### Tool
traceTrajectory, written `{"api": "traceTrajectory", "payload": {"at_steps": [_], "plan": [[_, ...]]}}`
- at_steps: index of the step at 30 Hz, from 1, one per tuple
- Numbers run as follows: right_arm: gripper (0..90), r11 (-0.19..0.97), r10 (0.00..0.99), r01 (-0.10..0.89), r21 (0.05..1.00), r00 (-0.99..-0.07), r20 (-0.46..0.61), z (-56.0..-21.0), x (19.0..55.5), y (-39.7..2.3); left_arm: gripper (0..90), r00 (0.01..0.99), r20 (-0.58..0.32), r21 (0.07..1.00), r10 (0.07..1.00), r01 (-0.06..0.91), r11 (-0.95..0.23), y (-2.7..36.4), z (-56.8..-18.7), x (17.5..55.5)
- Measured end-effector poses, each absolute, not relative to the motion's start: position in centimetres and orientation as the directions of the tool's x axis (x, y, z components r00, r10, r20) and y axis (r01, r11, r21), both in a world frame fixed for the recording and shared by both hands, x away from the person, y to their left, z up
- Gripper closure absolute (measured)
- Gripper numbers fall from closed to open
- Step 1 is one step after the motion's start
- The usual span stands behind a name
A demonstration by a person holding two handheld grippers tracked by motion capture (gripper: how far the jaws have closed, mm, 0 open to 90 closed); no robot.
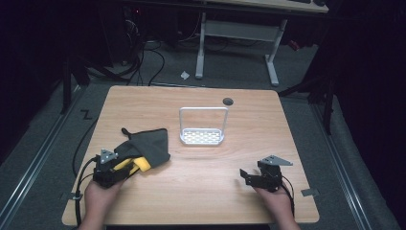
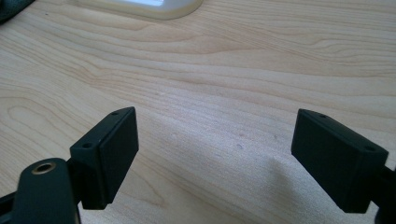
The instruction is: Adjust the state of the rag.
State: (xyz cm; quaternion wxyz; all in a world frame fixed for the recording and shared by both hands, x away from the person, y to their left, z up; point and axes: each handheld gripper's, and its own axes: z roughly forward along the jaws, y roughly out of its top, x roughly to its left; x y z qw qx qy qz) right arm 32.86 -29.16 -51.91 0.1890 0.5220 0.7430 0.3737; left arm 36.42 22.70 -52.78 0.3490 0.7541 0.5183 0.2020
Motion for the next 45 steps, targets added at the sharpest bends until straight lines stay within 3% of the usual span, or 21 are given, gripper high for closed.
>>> {"api": "traceTrajectory", "payload": {"at_steps": [3,7,20,30,45], "plan": [[15.8,0.175,0.915,0.636,0.751,-0.387,0.115,-52.0,32.9,-29.2,72.7,0.404,-0.053,0.743,0.913,0.627,-0.235,22.5,-52.7,36.3],[18.1,0.175,0.912,0.638,0.75,-0.392,0.12,-52.0,32.9,-29.1,79.5,0.447,-0.044,0.766,0.893,0.589,-0.257,21.8,-52.3,35.9],[23.0,0.174,0.906,0.629,0.758,-0.403,0.127,-51.8,32.8,-29.0,80.6,0.597,-0.076,0.949,0.799,0.29,-0.126,17.6,-46.5,31.3],[19.2,0.213,0.865,0.586,0.782,-0.486,0.129,-50.9,32.1,-26.5,80.6,0.653,-0.128,0.97,0.746,0.238,-0.043,15.6,-44.8,30.4],[13.5,0.333,0.66,0.456,0.825,-0.738,0.141,-50.2,30.6,-15.5,80.7,0.695,-0.108,0.978,0.711,0.203,-0.05,13.0,-43.9,30.0]]}}
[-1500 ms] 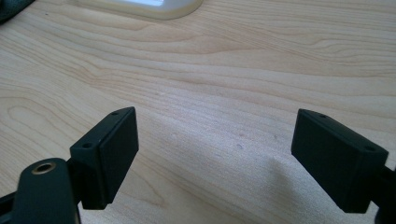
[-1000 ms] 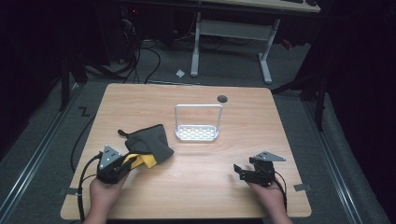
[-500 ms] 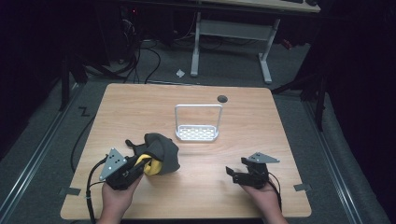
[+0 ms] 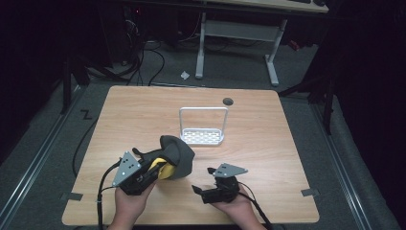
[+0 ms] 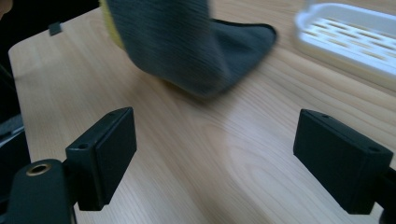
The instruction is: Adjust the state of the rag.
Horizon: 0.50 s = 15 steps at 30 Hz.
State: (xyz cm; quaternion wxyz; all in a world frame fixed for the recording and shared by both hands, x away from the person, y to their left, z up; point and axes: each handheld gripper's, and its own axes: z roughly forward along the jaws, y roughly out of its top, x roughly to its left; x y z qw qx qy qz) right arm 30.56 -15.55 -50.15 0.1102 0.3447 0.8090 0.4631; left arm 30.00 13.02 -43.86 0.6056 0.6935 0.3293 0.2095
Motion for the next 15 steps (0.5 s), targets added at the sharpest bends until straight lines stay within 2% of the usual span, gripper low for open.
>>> {"api": "traceTrajectory", "payload": {"at_steps": [6,8,11,13,15], "plan": [[18.0,0.381,0.633,0.406,0.831,-0.769,0.086,-50.9,31.8,-11.2,80.7,0.696,-0.12,0.979,0.708,0.2,-0.031,13.2,-43.7,29.8],[30.5,0.38,0.628,0.392,0.838,-0.775,0.077,-51.0,32.3,-10.2,80.7,0.697,-0.122,0.98,0.706,0.196,-0.024,13.5,-43.5,29.7],[62.5,0.348,0.621,0.373,0.86,-0.779,0.087,-51.1,32.5,-9.5,80.7,0.691,-0.124,0.982,0.712,0.187,-0.011,14.0,-43.3,29.6],[72.6,0.341,0.629,0.343,0.875,-0.775,0.059,-50.8,32.2,-9.4,80.7,0.683,-0.127,0.983,0.719,0.183,-0.001,14.5,-43.1,29.6],[75.4,0.355,0.634,0.323,0.877,-0.773,0.028,-50.4,32.0,-9.7,80.7,0.674,-0.124,0.984,0.728,0.179,0.002,14.8,-43.1,29.6]]}}
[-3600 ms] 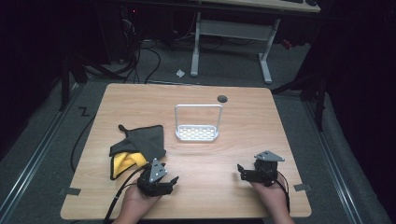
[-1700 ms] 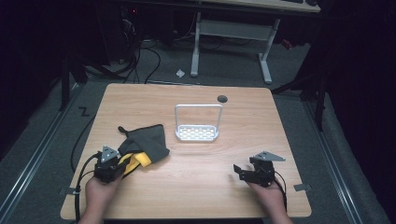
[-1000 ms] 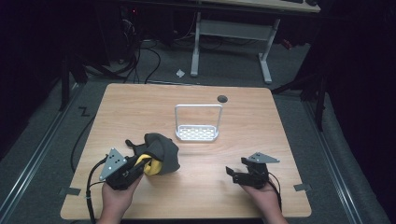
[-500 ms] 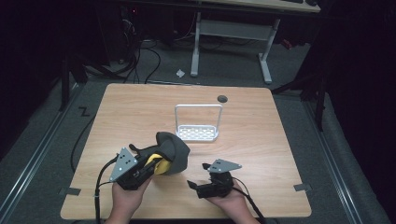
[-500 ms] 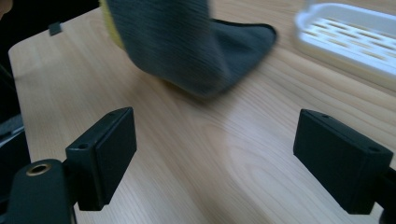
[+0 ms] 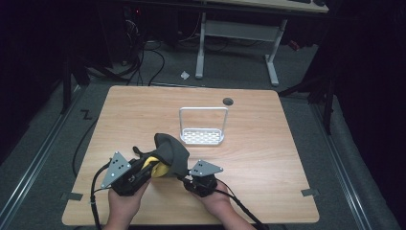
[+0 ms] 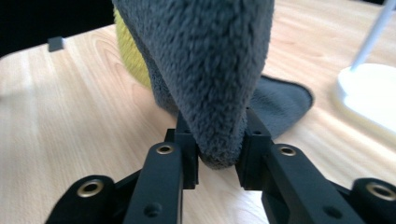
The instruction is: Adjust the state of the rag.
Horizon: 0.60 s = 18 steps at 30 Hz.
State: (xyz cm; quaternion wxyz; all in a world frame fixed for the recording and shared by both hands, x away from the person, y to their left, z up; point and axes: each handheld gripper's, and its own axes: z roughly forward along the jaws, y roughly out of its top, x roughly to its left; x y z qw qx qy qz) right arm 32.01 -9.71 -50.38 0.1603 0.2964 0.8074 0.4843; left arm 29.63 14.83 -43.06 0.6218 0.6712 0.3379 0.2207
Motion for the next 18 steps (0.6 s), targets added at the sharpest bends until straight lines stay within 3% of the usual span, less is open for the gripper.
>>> {"api": "traceTrajectory", "payload": {"at_steps": [18], "plan": [[70.6,0.183,0.771,0.263,0.947,-0.636,0.028,-45.2,30.9,-19.7,80.9,0.669,-0.078,0.972,0.739,0.217,-0.094,14.0,-45.1,30.4]]}}
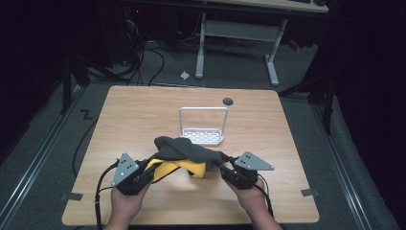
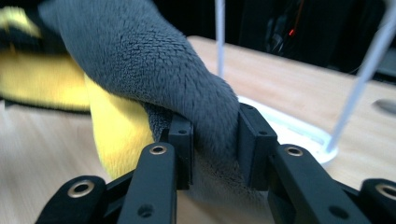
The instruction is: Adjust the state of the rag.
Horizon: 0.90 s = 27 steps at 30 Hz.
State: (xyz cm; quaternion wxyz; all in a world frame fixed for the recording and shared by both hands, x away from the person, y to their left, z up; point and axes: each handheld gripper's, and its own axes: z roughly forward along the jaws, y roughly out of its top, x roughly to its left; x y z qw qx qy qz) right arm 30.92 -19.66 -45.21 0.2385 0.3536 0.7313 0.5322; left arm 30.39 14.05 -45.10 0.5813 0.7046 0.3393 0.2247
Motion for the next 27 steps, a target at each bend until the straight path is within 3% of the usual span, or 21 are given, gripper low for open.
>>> {"api": "traceTrajectory", "payload": {"at_steps": [3,5,8,12,17,20,24,27], "plan": [[69.9,0.148,0.777,0.211,0.966,-0.629,0.019,-43.1,30.3,-20.4,81.0,0.679,-0.072,0.974,0.731,0.207,-0.096,13.9,-45.0,30.0],[64.6,0.142,0.788,0.192,0.971,-0.616,0.006,-42.4,30.1,-20.5,80.9,0.671,-0.077,0.967,0.737,0.231,-0.11,14.0,-45.5,30.3],[62.5,0.134,0.827,0.272,0.953,-0.56,0.044,-43.7,31.4,-21.3,80.9,0.63,-0.092,0.941,0.771,0.308,-0.139,14.5,-47.4,31.4],[58.4,0.14,0.856,0.391,0.91,-0.51,0.088,-46.4,33.3,-22.9,80.4,0.56,-0.088,0.82,0.824,0.51,-0.259,15.3,-51.4,33.9],[55.5,0.164,0.855,0.411,0.896,-0.513,0.079,-47.1,33.2,-23.5,78.0,0.519,-0.127,0.805,0.845,0.552,-0.218,16.0,-52.3,34.7],[51.7,0.191,0.852,0.414,0.89,-0.52,0.059,-47.4,32.8,-23.9,69.9,0.51,-0.122,0.801,0.852,0.558,-0.219,16.5,-52.6,34.7],[48.8,0.214,0.858,0.437,0.873,-0.511,0.045,-48.3,31.9,-25.1,48.4,0.5,-0.145,0.774,0.854,0.595,-0.217,17.2,-52.8,34.7],[45.0,0.234,0.863,0.456,0.859,-0.504,0.032,-49.0,30.9,-26.0,40.3,0.498,-0.139,0.78,0.856,0.588,-0.215,17.8,-52.4,34.1]]}}
